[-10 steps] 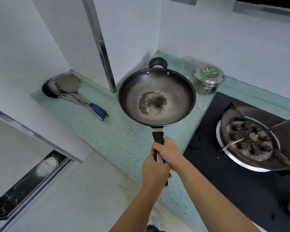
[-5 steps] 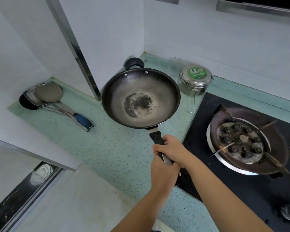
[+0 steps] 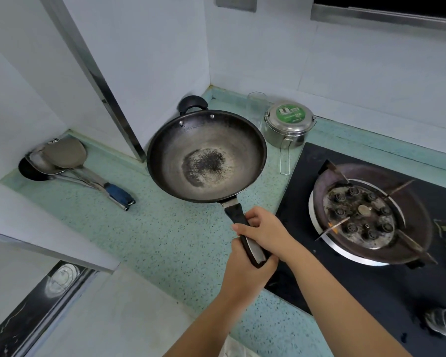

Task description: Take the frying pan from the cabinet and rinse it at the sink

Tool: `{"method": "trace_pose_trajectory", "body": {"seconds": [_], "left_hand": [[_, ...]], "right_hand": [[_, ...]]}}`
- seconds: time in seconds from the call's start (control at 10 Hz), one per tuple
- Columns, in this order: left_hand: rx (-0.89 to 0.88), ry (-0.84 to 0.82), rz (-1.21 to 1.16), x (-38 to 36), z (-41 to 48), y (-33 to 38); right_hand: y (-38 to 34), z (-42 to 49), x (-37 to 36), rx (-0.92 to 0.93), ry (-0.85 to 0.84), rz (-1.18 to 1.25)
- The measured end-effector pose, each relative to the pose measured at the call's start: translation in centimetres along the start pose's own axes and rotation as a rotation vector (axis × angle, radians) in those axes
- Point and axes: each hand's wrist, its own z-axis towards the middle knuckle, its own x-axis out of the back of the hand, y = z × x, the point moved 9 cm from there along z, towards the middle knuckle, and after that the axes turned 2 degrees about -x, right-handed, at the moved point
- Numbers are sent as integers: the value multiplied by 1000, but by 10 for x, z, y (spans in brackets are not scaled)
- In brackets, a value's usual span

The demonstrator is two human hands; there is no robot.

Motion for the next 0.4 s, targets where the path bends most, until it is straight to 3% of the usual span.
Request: {"method": "trace_pose_trajectory", "body": {"seconds": [0.2,0.4], "left_hand": [[-96,22,83,13,-3,-3],[-327,145,348,41,4,25]], "right_hand": [[3,-8,9,60,98,38],[-2,-24,25,92,218,96]]}}
